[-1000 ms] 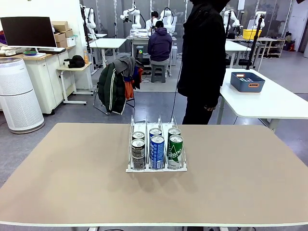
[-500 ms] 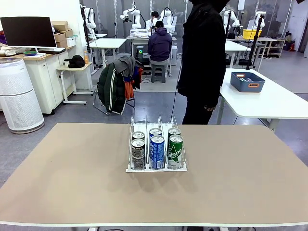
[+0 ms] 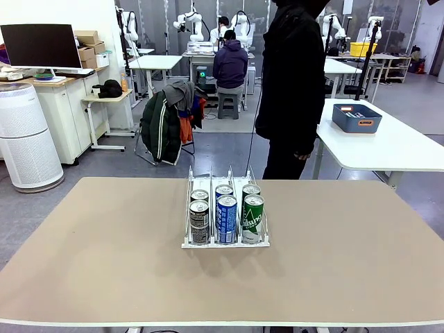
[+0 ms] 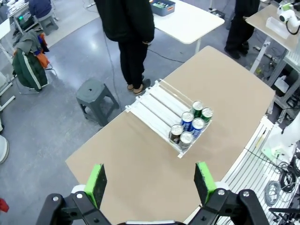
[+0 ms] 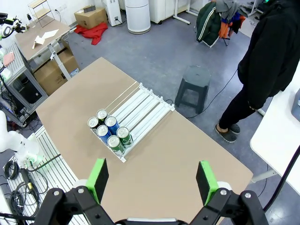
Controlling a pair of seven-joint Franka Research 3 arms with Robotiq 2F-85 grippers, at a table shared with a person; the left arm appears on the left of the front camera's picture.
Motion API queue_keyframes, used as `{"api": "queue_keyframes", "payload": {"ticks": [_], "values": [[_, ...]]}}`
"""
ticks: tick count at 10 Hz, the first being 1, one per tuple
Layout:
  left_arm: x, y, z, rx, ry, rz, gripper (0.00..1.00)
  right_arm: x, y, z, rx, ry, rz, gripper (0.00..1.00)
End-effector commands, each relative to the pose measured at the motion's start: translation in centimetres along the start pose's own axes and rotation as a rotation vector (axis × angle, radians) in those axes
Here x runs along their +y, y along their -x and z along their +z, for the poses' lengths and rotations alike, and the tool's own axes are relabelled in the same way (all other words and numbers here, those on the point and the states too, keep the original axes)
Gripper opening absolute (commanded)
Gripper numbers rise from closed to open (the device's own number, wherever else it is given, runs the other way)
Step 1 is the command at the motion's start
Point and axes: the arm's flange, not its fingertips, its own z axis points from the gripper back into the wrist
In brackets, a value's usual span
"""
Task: Fill the beverage cans into the dispenser.
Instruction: Pick up the Ionic drink handed by the human.
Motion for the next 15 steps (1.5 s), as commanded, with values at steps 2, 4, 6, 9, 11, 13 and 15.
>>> {"api": "queue_keyframes", "payload": {"ticks": [2,4,6,9,11,13,15], "values": [[-2.1,-1.0,1.7,-0.057,0.118,-0.027,1.0,0.1,-0.1,-0.2,-0.007,-0.004,-0.005,1.0],[-2.6,-1.3,1.7,-0.057,0.108,-0.059,1.0,0.1,-0.1,-0.2,-0.007,-0.004,-0.005,1.0],[-2.8,-1.5,1.8,-0.062,0.093,-0.039,1.0,0.1,-0.1,-0.2,-0.007,-0.004,-0.005,1.0],[-2.8,-1.5,1.8,-0.062,0.093,-0.039,1.0,0.1,-0.1,-0.2,-0.007,-0.004,-0.005,1.0],[-2.8,-1.5,1.8,-0.062,0.093,-0.039,1.0,0.1,-0.1,-0.2,-0.007,-0.004,-0.005,1.0],[-2.8,-1.8,1.6,-0.036,0.064,-0.007,1.0,0.1,-0.1,-0.2,-0.007,-0.004,-0.005,1.0],[-3.1,-1.8,1.9,-0.043,0.085,0.001,1.0,0.1,-0.1,-0.2,-0.007,-0.004,-0.005,1.0]]}}
